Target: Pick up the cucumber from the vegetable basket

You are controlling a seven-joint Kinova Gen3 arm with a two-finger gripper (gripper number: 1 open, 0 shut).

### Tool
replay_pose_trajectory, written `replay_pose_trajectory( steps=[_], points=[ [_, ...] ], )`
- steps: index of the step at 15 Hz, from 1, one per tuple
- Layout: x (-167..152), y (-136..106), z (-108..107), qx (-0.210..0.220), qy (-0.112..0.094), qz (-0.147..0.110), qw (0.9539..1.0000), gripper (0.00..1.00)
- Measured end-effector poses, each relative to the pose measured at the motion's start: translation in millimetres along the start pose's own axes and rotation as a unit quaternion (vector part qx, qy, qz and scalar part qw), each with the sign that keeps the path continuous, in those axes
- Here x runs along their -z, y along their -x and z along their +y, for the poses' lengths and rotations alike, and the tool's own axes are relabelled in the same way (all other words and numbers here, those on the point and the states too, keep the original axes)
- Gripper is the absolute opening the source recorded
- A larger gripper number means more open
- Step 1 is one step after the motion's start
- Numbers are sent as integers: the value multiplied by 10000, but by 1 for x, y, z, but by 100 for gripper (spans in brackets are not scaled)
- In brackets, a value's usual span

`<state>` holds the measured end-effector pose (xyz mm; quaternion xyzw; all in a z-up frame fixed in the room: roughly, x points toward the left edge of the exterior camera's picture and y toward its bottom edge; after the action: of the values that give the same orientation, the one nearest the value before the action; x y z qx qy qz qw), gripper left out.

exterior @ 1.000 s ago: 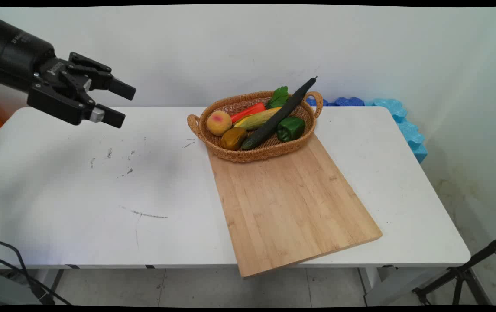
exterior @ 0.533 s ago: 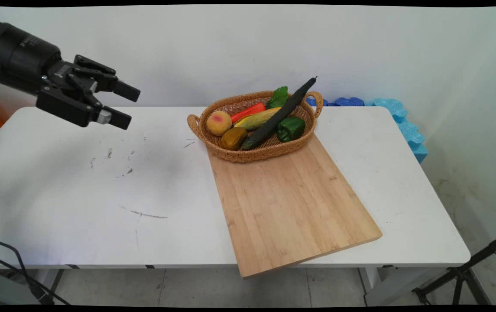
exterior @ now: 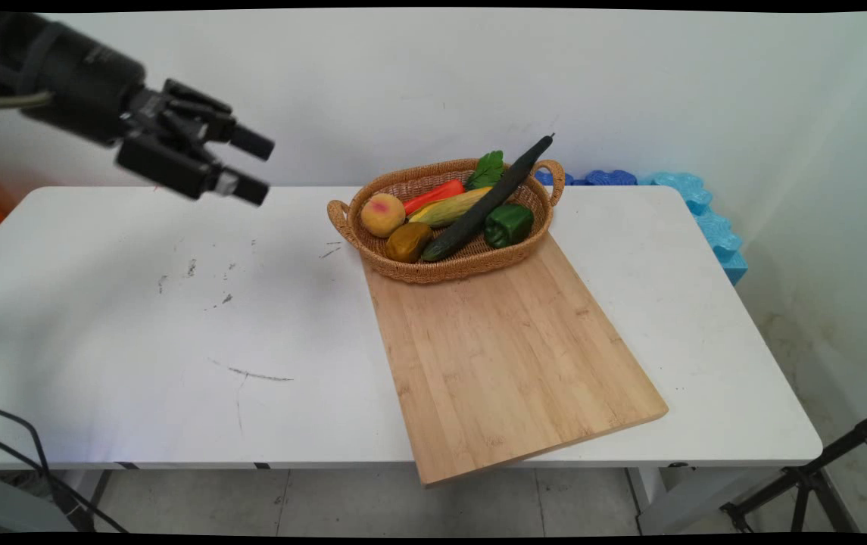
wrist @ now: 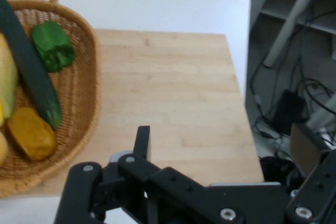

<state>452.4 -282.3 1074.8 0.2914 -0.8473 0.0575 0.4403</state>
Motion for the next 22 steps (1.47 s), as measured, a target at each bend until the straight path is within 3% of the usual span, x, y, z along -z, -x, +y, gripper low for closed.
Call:
replay_pose_trajectory(
  steps=[6, 11, 14, 22],
  points=[
    [-48, -58, -18, 261, -431, -24, 9987, 100],
    [-107, -96, -44, 653, -925, -151, 9935, 100],
    [-142, -109, -60, 884, -1204, -278, 9884, 100],
    [-272, -120, -115, 1382, -1853, -954, 9682, 100]
  ],
)
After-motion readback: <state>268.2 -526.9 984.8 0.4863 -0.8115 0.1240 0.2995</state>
